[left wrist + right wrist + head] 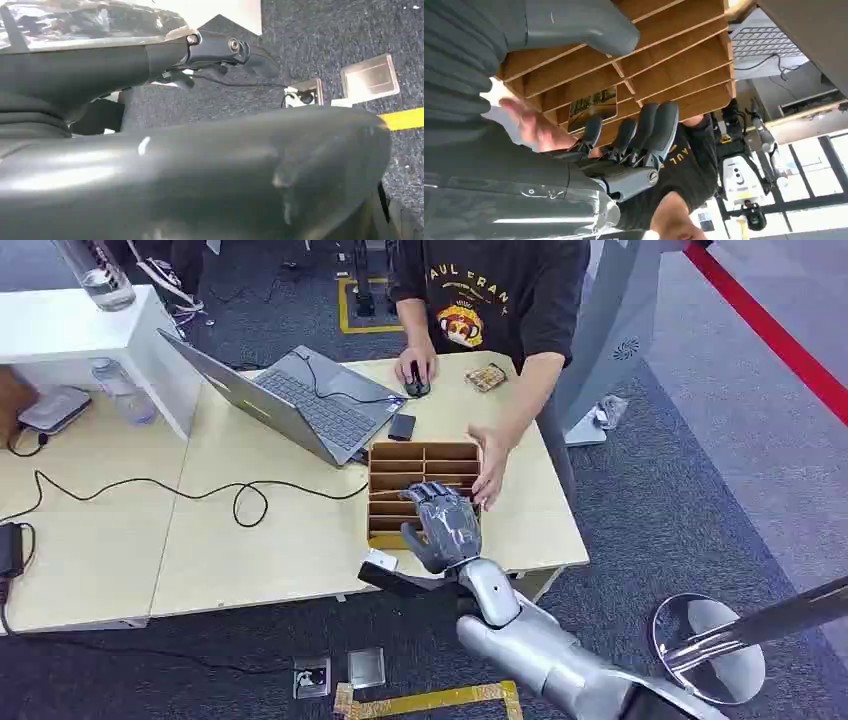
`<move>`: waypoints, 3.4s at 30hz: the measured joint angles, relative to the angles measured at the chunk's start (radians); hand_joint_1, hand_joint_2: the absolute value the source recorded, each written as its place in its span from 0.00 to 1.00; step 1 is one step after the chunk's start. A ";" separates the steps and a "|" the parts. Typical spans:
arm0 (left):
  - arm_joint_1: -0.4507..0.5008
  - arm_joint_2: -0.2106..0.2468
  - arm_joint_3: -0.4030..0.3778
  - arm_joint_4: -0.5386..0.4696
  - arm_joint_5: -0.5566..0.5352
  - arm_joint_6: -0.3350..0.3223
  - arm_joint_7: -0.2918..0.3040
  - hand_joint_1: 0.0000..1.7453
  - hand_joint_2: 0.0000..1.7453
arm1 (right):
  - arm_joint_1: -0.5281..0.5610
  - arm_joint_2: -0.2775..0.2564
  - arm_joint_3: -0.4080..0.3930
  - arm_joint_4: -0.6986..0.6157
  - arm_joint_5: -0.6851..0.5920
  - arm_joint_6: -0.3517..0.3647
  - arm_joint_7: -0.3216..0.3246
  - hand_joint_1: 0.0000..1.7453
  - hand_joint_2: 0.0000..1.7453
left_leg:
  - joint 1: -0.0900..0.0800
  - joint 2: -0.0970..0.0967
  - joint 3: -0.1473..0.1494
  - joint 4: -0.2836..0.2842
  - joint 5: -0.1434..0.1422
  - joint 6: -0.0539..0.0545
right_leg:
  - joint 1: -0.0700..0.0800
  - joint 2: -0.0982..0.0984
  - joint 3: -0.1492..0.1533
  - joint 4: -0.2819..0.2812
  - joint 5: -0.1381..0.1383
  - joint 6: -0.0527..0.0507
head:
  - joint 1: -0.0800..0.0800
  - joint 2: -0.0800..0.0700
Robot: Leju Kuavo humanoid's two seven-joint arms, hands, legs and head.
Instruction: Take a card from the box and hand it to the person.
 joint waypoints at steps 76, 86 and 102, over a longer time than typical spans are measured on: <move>-0.012 -0.005 -0.015 0.004 -0.077 0.030 0.025 0.00 0.00 | -0.064 -0.049 -0.093 -0.017 0.105 0.013 0.056 0.46 1.00 | 0.000 0.000 0.000 0.000 0.000 0.000 | 0.000 0.000 0.000 0.000 0.000 0.000 | 0.000 0.000; -0.014 -0.005 -0.015 0.004 -0.103 0.027 0.023 0.00 0.00 | -0.061 -0.047 -0.076 0.025 0.102 0.013 0.080 0.48 1.00 | 0.000 0.000 0.001 0.000 0.000 0.000 | 0.000 0.000 0.000 0.000 0.000 0.000 | 0.000 0.000; -0.015 -0.006 -0.016 0.004 -0.113 0.026 0.021 0.00 0.00 | -0.052 -0.053 -0.053 0.059 0.097 0.018 0.095 0.50 1.00 | 0.000 0.000 0.001 0.000 0.000 0.000 | 0.000 0.000 0.000 0.000 0.000 0.000 | 0.000 0.000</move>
